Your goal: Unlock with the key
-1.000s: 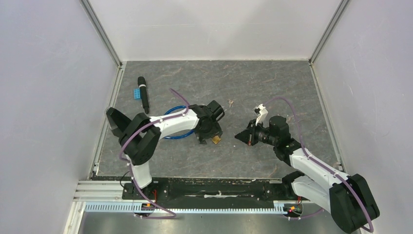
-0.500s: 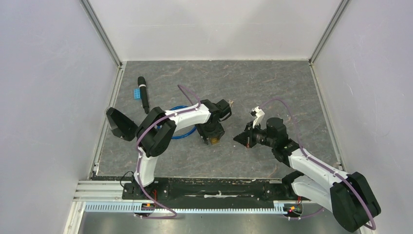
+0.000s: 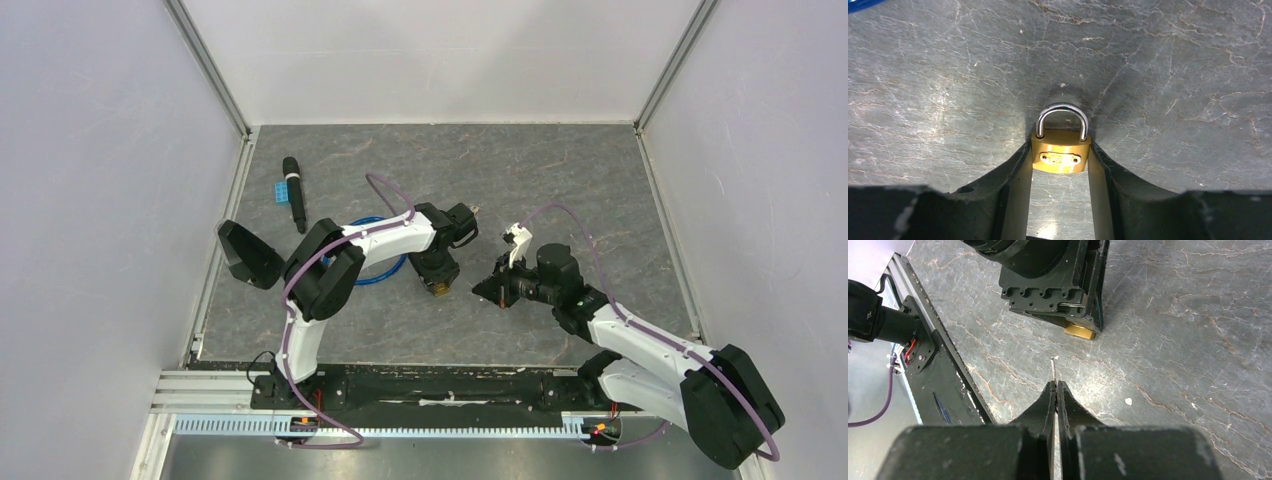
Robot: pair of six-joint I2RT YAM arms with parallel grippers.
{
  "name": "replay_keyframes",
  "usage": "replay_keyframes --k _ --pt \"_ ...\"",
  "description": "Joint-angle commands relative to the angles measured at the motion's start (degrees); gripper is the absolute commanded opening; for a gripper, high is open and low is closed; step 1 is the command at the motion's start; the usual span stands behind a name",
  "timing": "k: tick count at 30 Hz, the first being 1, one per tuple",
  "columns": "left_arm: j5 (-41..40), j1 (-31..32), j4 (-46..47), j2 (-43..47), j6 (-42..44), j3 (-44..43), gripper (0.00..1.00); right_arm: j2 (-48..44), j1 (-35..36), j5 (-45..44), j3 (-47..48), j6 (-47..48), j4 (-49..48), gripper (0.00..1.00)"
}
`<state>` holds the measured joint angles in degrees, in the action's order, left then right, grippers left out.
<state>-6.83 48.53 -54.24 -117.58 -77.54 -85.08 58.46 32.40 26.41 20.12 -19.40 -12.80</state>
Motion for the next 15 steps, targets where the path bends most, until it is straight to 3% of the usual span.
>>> replay_keyframes --k 1,3,8,15 --pt "-0.4 0.0 0.2 -0.6 -2.6 1.3 0.36 -0.4 0.3 -0.3 -0.4 0.2 -2.7 0.00" --pt "0.4 0.0 1.1 0.8 -2.7 2.4 0.30 -0.5 0.3 0.1 -0.7 0.0 -3.2 0.00" --pt "-0.8 0.0 2.2 6.8 -3.3 3.7 0.02 -0.4 0.3 2.7 -1.5 0.1 -5.2 0.00" --pt "0.3 0.0 6.9 16.1 -5.0 7.3 0.02 -0.3 0.4 3.5 -3.9 -4.9 -13.8 0.00"
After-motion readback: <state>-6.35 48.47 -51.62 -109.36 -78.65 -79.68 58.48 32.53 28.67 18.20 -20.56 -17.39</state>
